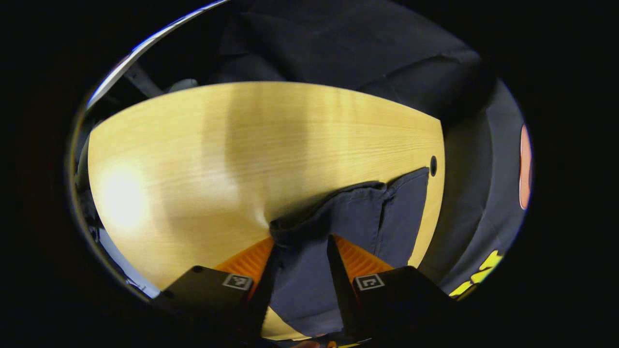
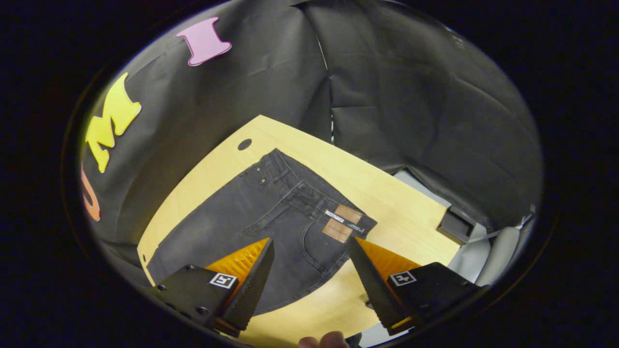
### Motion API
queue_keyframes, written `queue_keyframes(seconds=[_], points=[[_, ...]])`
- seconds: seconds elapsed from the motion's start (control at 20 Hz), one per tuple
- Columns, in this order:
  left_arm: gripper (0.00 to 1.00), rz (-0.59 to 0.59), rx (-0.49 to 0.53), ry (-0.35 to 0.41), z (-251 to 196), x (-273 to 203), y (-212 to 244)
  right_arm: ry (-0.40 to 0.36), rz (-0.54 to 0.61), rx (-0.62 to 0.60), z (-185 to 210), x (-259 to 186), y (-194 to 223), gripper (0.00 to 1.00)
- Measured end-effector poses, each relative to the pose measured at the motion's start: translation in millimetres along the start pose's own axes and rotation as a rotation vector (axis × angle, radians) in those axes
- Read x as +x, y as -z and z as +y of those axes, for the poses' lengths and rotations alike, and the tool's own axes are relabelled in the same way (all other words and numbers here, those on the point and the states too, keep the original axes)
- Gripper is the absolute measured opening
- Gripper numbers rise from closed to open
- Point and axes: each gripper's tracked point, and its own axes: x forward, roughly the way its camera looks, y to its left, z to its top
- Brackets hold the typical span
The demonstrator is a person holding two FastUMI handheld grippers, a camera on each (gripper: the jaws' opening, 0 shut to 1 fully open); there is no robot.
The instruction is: Grasp the waist and the cuffs of the jeans and fold them to make the two legs overlap; first hold the waist and fold one-third of the jeans toward the cuffs, then hold the cuffs and fold the remaining one-third in the same direction to finish folding.
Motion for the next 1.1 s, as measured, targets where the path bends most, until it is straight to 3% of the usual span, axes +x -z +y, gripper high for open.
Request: queue_keyframes(seconds=[0.15,0.2,0.3,0.45,0.65,0.8,0.85,1.1], points=[[0.18,0.003,-0.056,-0.005,0.3,9.2,7.0,0.004,0.002,0.026,-7.0,3.1,-5.4,0.98],[0.23,0.002,-0.082,0.000,0.0,9.8,8.9,-0.007,0.017,0.051,-7.7,6.1,-5.2,0.98],[0.17,0.001,-0.121,0.021,-5.8,8.1,8.5,-0.023,0.056,0.131,-12.4,15.2,-1.3,0.94],[0.09,0.016,-0.162,0.052,-11.1,3.5,10.2,-0.048,0.129,0.348,-22.4,31.1,5.5,0.94],[0.06,0.019,-0.148,0.068,-8.6,0.4,10.7,-0.008,0.138,0.473,-53.3,62.0,-0.6,0.93],[0.06,0.020,-0.126,0.056,-6.4,-0.1,11.0,-0.025,0.156,0.468,-54.0,81.4,-2.5,0.93],[0.06,0.019,-0.119,0.051,-5.9,-0.4,11.5,-0.037,0.144,0.450,-51.5,85.2,-6.8,0.98],[0.06,0.010,-0.088,0.035,-3.8,3.4,11.3,-0.069,0.125,0.288,-40.7,91.2,-8.5,0.96]])
